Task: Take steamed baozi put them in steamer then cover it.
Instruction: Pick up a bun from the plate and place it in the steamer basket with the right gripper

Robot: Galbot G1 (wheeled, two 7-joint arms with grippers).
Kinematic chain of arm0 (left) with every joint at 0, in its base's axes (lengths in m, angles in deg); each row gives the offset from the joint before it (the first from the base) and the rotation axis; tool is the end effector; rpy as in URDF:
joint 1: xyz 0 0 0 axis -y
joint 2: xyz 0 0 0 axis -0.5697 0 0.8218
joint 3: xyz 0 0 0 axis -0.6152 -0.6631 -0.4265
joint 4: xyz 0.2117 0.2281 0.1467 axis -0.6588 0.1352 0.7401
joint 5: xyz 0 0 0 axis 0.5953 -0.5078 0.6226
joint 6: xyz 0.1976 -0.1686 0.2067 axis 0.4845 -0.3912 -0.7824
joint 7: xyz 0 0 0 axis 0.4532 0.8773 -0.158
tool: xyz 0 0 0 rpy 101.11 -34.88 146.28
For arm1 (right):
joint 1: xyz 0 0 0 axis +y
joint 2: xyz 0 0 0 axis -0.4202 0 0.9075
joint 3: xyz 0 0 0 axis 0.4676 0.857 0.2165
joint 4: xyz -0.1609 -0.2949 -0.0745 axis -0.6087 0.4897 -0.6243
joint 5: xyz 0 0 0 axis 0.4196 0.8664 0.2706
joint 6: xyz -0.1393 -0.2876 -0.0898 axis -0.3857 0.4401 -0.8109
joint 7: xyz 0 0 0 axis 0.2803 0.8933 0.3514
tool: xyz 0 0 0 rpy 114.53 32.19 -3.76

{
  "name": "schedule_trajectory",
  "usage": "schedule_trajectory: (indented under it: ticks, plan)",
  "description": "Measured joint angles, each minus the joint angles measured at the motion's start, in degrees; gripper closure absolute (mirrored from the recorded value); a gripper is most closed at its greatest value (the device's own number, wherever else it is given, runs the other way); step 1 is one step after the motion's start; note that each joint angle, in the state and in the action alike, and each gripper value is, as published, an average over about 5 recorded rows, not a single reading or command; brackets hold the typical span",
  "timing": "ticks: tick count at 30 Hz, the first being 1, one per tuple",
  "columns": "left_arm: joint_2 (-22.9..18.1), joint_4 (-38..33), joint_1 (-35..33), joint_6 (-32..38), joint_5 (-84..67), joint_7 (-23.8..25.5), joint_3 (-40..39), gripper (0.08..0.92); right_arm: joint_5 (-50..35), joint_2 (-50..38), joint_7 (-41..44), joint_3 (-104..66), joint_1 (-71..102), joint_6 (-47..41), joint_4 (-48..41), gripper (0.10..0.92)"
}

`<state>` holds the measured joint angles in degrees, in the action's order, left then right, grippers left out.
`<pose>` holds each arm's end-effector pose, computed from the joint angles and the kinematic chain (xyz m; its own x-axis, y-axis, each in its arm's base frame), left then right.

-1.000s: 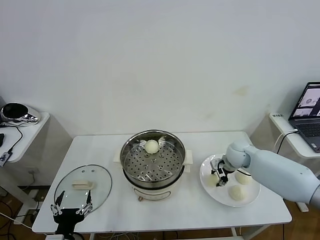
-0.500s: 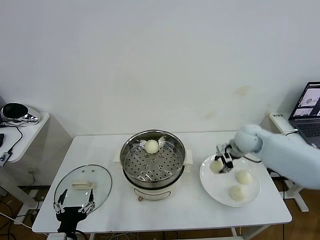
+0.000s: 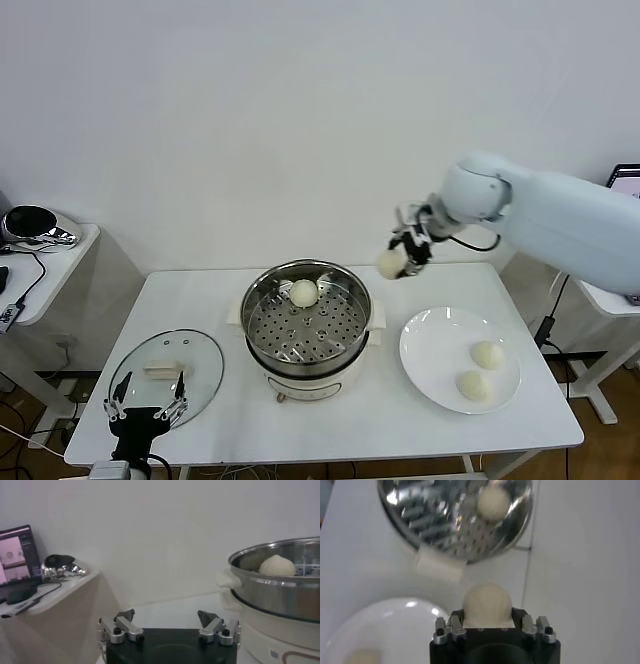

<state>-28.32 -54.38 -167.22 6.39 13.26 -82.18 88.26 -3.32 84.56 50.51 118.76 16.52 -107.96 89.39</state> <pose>0.1047 0.0715 -0.2726 -0.9644 -0.1670 0.2050 -0.1199 0.9672 0.2239 0.4959 0.0405 0.0108 -0.3391 -0.2720 0.9006 -0.8839 -0.2356 -0.4039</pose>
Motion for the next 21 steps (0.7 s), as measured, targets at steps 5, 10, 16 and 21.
schedule_trajectory:
  ticks: [5,10,16,21]
  plan:
    - [-0.3,-0.1,-0.3,0.1,0.1,0.0,0.1,0.177,-3.3,6.9,-1.8,0.6,0.4,-2.5,-1.9,0.431]
    - [-0.6,-0.5,-0.3,0.1,0.2,0.0,0.2,0.177,-5.1,12.9,-3.3,0.7,2.6,-4.5,-4.6,0.426]
    - [-0.8,-0.6,-0.1,0.1,0.3,0.0,0.1,0.177,-5.8,18.7,-4.4,0.7,5.9,-6.1,-8.5,0.425]
    - [-0.7,-0.7,-0.1,0.3,0.2,0.0,0.2,0.177,-5.8,22.6,-4.5,0.9,8.6,-6.8,-11.7,0.423]
